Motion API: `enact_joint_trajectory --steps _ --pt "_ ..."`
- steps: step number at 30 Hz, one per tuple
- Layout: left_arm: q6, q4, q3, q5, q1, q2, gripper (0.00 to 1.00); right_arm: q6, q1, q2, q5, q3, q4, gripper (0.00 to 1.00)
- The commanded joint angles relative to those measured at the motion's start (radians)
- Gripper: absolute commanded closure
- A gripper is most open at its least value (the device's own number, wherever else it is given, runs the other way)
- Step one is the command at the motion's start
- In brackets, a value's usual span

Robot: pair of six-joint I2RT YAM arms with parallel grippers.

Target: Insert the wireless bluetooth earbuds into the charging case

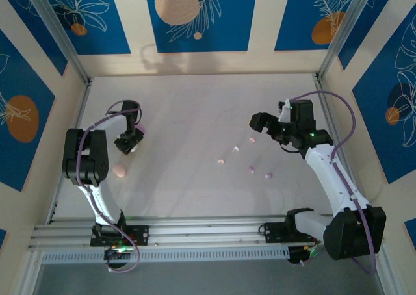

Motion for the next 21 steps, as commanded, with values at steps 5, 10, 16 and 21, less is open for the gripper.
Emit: enact_joint_trajectory --steps 5,10,16,21 --pt "-0.013 0.016 -0.097 0.070 -0.004 -0.075 0.57 0.000 0.006 -0.016 -0.009 0.012 -0.034 0.02" --pt "-0.021 0.041 -0.168 0.113 -0.076 -0.142 0.59 -0.001 0.008 -0.027 -0.015 0.004 -0.049 0.02" --pt "-0.100 0.048 -0.238 0.110 -0.245 -0.209 0.56 -0.001 0.009 -0.044 -0.016 -0.023 -0.058 0.02" --pt "-0.224 0.043 -0.243 0.083 -0.433 -0.221 0.54 -0.005 0.014 -0.041 -0.029 -0.030 -0.073 0.02"
